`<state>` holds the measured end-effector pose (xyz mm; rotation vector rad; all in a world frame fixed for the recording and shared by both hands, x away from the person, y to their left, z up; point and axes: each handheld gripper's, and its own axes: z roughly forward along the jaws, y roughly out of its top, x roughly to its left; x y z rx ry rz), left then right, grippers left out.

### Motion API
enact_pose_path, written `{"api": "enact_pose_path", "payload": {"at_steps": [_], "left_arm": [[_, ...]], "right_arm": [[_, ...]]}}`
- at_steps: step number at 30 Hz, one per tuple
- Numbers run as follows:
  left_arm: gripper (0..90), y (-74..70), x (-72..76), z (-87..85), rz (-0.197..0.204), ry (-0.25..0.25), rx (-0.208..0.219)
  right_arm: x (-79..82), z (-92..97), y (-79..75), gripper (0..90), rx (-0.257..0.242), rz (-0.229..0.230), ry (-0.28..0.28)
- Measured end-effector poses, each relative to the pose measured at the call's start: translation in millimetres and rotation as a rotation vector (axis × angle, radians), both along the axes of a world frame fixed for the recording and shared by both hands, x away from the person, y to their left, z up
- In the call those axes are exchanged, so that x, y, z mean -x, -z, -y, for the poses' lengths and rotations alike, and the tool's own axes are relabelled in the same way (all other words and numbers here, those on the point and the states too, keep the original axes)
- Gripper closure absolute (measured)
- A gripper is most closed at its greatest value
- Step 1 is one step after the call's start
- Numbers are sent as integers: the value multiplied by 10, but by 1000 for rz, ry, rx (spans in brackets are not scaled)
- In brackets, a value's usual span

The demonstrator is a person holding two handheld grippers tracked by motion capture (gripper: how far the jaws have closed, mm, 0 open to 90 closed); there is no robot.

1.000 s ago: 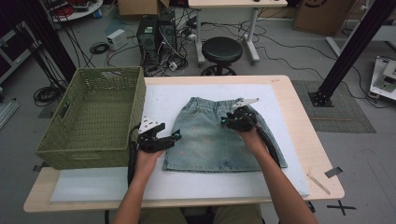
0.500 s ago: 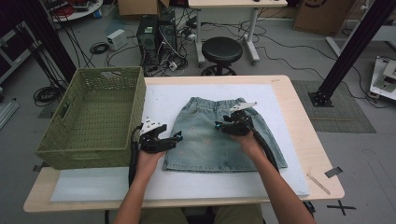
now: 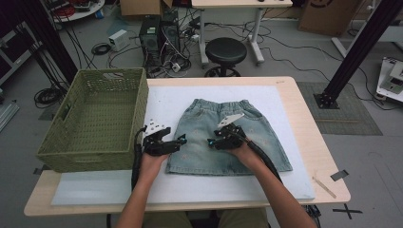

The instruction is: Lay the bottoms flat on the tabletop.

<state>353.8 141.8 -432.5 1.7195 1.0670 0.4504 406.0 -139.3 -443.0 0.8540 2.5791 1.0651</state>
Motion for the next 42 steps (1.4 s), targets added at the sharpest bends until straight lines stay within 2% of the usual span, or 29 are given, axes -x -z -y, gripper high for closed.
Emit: {"api": "enact_pose_path", "payload": {"at_steps": [2,4,6,9,10,12,13,15,18,21,24,25,28,31,32,35,38,40,42], "left_arm": [[276,-2,2,-2,0,-3,2],[276,-4,2,-8,0,-3,2],[276,-4,3,-5,1,-3,1],[276,-2,2,-2,-1,1,-1],[276,-1,0,1,-2,1,0],[276,1,-3,2,-3,0,4],[276,2,-4,1,-2,-2,5],[277,4,-7,-1,-3,-1,2],[278,12,-6,7,-11,2,-2],[278,19,-3,14,-15,4,-11],[278,30,2,19,-17,1,-12],[278,34,4,19,-19,-1,-14],[282,47,6,14,-22,-6,-18],[287,56,4,3,-28,-14,-17],[287,58,5,-2,-30,-14,-17],[290,74,13,-10,-34,-15,-23],[290,92,17,-21,-43,-13,-26],[290,89,24,-19,-43,-13,-25],[290,78,33,-17,-34,-11,-24]], "right_arm": [[25,80,-62,504,-40,-5,-1],[44,229,-135,508,-89,22,48],[41,427,-177,515,-104,44,124],[-6,675,-157,518,-26,62,224],[-21,731,-134,521,7,67,246],[-49,799,-72,521,57,47,273],[-57,821,-37,521,70,39,274],[-46,850,6,521,47,35,270],[25,862,13,522,46,34,249],[102,956,-21,509,19,-18,217],[182,1104,-79,513,-7,18,266],[192,1147,-80,531,-2,27,278],[209,1191,-15,540,75,24,289],[247,1197,-8,540,72,31,291],[266,1189,-10,540,85,40,277],[343,1193,-33,520,99,29,241],[422,1238,-76,557,18,51,230],[462,1227,-103,579,-38,50,231],[497,1172,-130,606,-89,42,206]]}}
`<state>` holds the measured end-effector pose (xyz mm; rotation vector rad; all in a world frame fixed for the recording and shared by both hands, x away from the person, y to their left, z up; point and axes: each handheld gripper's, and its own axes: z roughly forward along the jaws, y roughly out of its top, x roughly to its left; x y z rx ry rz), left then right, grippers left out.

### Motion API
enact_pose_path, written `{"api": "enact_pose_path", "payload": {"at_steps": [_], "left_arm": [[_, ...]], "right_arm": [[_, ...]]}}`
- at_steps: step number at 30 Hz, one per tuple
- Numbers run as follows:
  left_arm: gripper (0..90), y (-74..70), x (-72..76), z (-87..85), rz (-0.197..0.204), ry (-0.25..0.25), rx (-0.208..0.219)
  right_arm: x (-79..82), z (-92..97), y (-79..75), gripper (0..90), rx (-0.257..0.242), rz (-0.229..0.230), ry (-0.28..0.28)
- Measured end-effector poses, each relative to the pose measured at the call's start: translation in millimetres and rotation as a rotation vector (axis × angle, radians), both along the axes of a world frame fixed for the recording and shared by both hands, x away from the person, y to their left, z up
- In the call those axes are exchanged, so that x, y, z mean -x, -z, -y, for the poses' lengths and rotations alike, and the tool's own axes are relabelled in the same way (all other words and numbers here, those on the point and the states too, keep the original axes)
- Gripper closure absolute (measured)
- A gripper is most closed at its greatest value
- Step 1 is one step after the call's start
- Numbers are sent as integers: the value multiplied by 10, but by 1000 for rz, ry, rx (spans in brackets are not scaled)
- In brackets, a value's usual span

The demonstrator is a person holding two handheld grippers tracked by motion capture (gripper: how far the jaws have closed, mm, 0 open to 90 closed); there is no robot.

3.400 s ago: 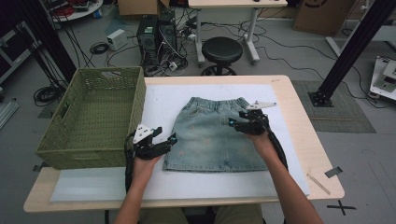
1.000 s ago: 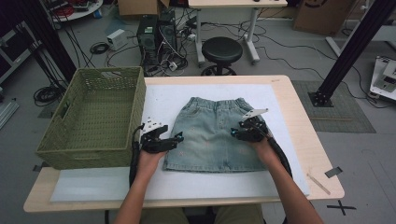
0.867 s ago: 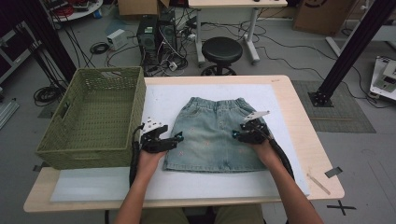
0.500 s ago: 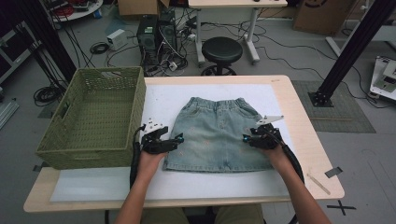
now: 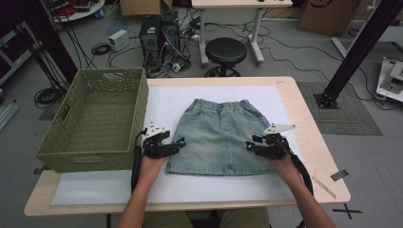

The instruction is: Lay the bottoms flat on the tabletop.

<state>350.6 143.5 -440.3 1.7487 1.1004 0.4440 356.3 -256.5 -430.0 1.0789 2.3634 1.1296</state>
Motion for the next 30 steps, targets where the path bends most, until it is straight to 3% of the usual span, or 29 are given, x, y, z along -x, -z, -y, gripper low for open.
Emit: {"api": "enact_pose_path", "payload": {"at_steps": [9,12,17,21,28,30], "left_arm": [[292,-16,17,-3,0,7,4],[292,-19,35,11,-5,12,7],[292,7,80,13,-10,12,5],[292,15,110,-3,-13,11,8],[292,2,103,-25,-10,6,9],[292,5,97,-22,-10,7,2]], "right_arm": [[114,-486,87,663,14,-42,-145],[138,-591,152,706,48,-54,-160],[199,-634,175,840,65,-23,-172],[220,-651,168,877,64,-36,-181],[272,-610,159,851,45,-68,-234],[253,-586,143,677,32,-70,-231]]}}
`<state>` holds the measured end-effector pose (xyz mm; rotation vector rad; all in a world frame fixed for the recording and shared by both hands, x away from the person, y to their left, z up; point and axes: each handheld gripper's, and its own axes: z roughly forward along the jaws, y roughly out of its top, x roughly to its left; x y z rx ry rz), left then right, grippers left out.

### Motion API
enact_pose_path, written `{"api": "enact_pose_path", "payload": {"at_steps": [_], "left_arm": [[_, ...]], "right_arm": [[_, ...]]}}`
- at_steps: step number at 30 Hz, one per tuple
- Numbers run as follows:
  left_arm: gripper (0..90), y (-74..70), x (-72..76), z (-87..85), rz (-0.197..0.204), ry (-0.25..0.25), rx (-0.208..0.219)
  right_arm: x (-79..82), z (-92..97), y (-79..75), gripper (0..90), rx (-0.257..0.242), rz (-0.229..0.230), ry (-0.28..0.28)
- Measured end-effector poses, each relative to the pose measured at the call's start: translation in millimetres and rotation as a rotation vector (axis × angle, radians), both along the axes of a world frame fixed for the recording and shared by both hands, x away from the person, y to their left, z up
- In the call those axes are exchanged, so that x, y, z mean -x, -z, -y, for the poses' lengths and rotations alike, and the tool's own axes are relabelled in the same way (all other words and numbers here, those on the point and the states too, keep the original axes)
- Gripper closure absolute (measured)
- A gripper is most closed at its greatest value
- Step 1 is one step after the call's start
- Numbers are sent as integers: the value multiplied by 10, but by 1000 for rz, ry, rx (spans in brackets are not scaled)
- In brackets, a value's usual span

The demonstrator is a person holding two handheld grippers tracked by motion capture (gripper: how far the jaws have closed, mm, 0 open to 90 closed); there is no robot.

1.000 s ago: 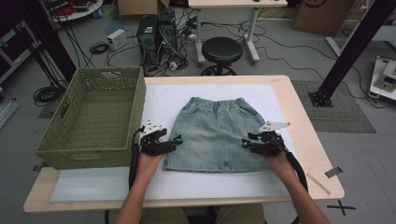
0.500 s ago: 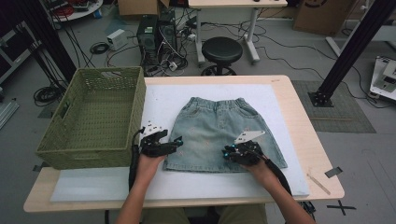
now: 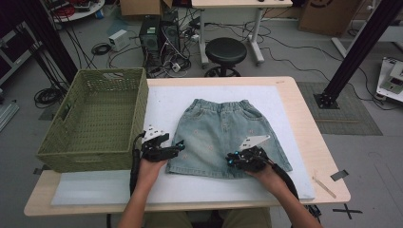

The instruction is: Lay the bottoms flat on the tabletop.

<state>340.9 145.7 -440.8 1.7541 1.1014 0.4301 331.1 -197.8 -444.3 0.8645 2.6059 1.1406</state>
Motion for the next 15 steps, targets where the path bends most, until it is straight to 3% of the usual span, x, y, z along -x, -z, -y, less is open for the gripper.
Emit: {"api": "enact_pose_path", "payload": {"at_steps": [4,6,10,13,15], "left_arm": [[303,11,-10,9,-8,-7,-5],[319,17,-15,16,-13,-11,-11],[328,44,-34,46,-28,-11,-36],[328,71,-49,76,-48,5,-48],[328,84,-54,95,-59,0,-72]], "right_arm": [[-65,248,-109,667,-59,61,111],[-110,408,-136,667,-24,96,190],[-202,706,-80,680,103,143,332],[-271,880,-18,697,158,118,391],[-285,975,1,694,148,100,398]]}}
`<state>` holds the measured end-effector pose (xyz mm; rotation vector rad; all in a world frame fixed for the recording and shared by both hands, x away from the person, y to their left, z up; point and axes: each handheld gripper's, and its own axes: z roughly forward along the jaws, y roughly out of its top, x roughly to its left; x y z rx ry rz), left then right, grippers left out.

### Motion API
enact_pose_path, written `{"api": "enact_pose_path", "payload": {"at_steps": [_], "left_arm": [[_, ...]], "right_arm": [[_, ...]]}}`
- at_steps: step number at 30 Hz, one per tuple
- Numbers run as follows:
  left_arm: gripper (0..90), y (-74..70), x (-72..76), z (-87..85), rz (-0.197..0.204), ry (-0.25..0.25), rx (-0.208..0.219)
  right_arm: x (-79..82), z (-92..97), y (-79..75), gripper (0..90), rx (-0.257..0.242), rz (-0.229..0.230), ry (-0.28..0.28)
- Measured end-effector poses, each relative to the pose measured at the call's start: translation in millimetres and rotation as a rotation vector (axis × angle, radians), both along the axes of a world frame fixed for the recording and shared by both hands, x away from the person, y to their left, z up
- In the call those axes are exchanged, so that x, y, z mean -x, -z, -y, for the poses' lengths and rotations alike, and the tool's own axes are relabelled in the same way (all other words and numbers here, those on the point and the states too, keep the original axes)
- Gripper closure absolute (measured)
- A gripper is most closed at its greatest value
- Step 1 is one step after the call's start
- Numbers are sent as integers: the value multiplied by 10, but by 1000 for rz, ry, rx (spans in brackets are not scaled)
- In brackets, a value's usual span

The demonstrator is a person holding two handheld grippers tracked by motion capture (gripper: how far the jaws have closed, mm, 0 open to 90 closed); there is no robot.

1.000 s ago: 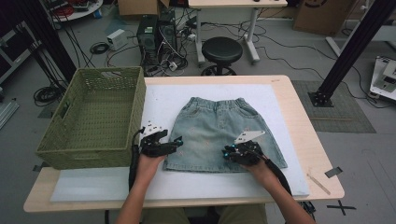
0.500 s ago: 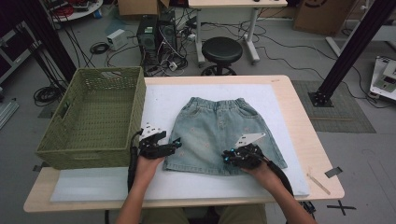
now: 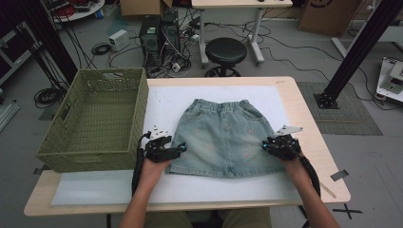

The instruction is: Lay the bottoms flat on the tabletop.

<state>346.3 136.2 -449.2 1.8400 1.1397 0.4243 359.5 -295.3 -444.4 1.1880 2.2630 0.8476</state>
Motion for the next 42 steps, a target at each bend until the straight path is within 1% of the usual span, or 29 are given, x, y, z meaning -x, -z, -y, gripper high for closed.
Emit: {"api": "enact_pose_path", "payload": {"at_steps": [2,3,4,6,7,9,10,11,12,13,15,17,21,23,24,25,27,28,30,32,34,36,37,38,40,42], "left_arm": [[352,6,-5,9,-12,-8,-18],[360,5,-6,14,-15,-12,-28],[369,6,-5,21,-17,-15,-33],[383,11,-5,28,-25,-16,-45],[401,12,-7,29,-30,-14,-50],[419,13,-11,40,-38,-12,-65],[439,18,-8,56,-46,-16,-70],[461,20,-4,65,-51,-16,-82],[463,18,-1,67,-54,-15,-94],[468,19,1,70,-56,-18,-101],[503,20,6,70,-58,-28,-101],[518,20,11,63,-61,-31,-101],[564,21,25,69,-53,-46,-117],[550,20,39,77,-50,-40,-124],[519,20,39,77,-50,-40,-124],[502,22,57,80,-54,-37,-113],[508,23,75,65,-60,-41,-102],[516,23,84,61,-62,-44,-97],[549,22,104,50,-61,-49,-102],[609,24,125,42,-57,-59,-102],[663,24,139,35,-58,-64,-105],[704,21,151,27,-61,-65,-106],[741,22,160,22,-61,-67,-105],[773,24,170,17,-64,-67,-94],[825,25,192,12,-67,-64,-87],[837,24,208,13,-69,-62,-86]], "right_arm": [[28,47,0,694,11,0,0],[51,66,1,694,7,-2,-1],[73,88,8,695,4,2,-10],[139,123,8,695,16,6,-19],[156,150,7,693,4,0,-24],[156,213,-10,624,-41,-30,-36],[157,237,-18,625,-59,-30,-33],[161,281,-37,625,-100,-15,-20],[162,313,-55,625,-134,0,-4],[158,334,-72,618,-157,7,7],[134,351,-92,582,-160,16,23],[112,342,-99,534,-169,21,30],[69,290,-90,501,-160,27,31],[24,279,-82,498,-154,24,44],[24,279,-82,498,-154,24,44],[-49,290,-77,499,-153,22,69],[-109,301,-77,501,-156,15,91],[-144,303,-74,516,-150,7,98],[-209,302,-52,549,-129,-20,108],[-251,309,-22,569,-121,-45,126],[-268,323,-3,612,-130,-60,133],[-270,325,15,644,-138,-68,125],[-269,328,18,672,-148,-71,121],[-266,332,20,689,-157,-78,119],[-261,337,18,763,-164,-83,116],[-259,343,13,804,-160,-82,108]]}}
